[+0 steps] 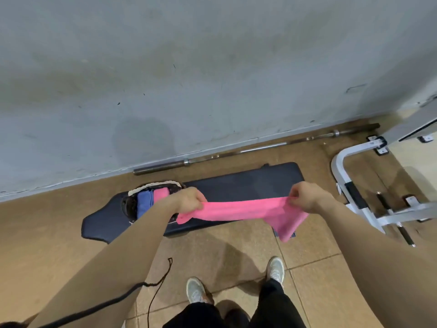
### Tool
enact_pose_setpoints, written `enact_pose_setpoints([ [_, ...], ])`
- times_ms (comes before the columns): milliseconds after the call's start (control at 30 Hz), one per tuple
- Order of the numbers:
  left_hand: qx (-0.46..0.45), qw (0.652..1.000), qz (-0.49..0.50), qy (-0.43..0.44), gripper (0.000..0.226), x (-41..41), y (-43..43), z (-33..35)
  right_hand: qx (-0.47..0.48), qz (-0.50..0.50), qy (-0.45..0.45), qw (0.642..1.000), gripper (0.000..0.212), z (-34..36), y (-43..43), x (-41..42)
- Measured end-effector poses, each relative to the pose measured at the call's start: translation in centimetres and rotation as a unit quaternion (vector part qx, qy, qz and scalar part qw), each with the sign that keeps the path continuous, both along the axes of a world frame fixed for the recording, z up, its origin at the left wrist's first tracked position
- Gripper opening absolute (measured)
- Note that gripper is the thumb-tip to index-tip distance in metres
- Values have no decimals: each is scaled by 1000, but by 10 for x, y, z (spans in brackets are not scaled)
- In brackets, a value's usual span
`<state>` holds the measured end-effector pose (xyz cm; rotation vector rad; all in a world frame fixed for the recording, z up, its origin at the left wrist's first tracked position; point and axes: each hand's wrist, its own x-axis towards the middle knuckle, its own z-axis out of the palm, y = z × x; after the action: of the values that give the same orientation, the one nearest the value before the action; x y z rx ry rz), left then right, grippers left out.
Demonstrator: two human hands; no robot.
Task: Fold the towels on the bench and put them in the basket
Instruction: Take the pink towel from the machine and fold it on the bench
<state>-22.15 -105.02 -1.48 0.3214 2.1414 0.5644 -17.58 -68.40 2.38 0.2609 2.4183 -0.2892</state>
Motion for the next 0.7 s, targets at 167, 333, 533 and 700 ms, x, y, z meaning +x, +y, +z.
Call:
enact_pose_setpoints([
  [167,8,1000,5,5,15,1,15,-38,-14,-4,2,1000,19,-23,16,-13],
  [333,-6,991,87,98,15,-26,40,-133,5,28,29,999,17,-118,27,-65],
  [533,-62,961,135,235,13,-82,66,-301,115,133,114,978,26,-292,40,-140],
  [700,-112,920,137,349,23,-117,74,-400,134,119,163,970,28,-398,45,-183],
])
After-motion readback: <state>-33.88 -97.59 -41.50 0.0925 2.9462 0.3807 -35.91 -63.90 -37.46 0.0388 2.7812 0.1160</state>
